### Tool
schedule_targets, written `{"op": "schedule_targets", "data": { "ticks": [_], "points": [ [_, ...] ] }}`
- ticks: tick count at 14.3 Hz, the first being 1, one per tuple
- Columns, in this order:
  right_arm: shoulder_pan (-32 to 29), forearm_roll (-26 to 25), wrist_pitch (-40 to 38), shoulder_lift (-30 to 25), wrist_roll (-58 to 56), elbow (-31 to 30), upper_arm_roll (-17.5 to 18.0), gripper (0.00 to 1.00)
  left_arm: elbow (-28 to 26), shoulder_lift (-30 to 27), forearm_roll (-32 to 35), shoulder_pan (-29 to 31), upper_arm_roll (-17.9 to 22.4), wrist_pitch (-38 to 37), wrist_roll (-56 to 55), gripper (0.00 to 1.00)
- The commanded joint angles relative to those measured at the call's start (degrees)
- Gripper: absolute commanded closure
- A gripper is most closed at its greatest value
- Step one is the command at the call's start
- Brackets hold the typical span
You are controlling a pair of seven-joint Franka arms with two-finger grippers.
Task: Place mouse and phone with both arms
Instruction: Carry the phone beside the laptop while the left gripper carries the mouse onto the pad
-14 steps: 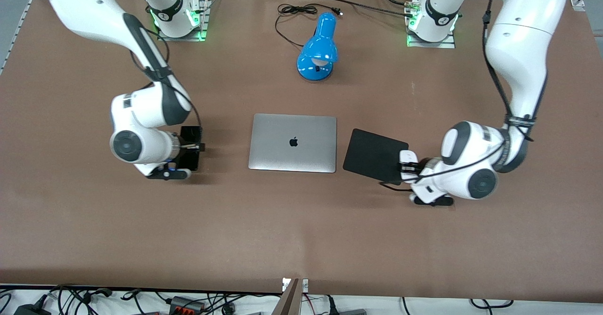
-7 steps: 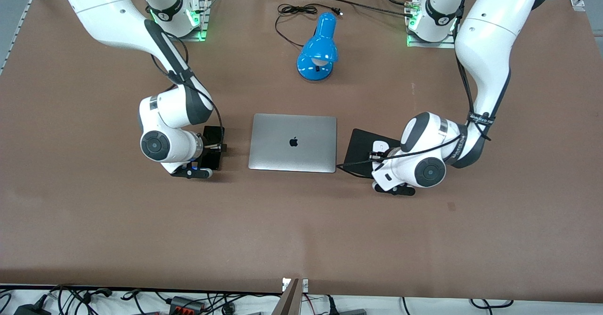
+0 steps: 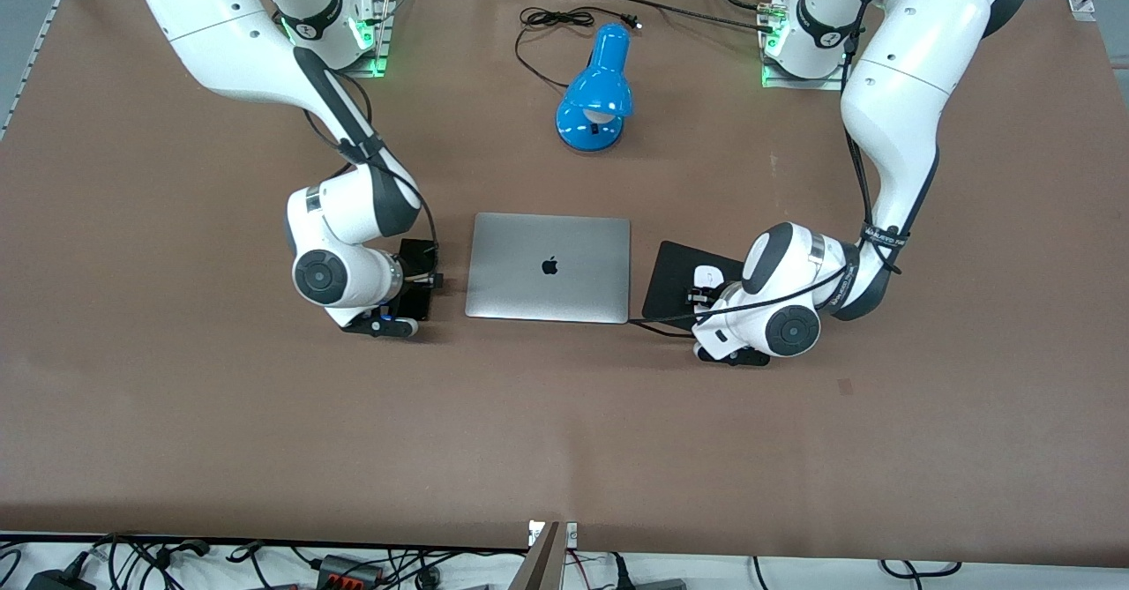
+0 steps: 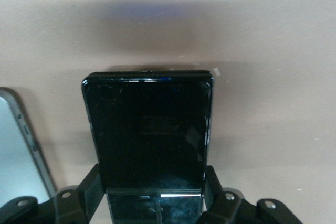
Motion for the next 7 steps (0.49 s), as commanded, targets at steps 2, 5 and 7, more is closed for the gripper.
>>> {"op": "schedule_targets", "data": {
  "ticks": [2, 5, 7],
  "points": [
    [1.5, 0.9, -0.4, 1.3, 0.9, 1.6, -0.2, 0.82, 0.0, -1.8, -0.4, 0.1, 0.3, -0.3, -2.1, 0.00],
    [1.7, 1.0, -0.3, 1.6, 1.2, 1.6, -0.2, 0.82, 1.5, -7.1, -0.4, 1.8, 0.7, -5.3, -2.0, 0.00],
    [1.7, 1.0, 0.3, 1.7, 4.1, 1.6, -0.2, 0.82, 2.1, -10.8, -0.4, 3.3, 0.8, -8.9, -2.4, 0.00]
  ]
}}
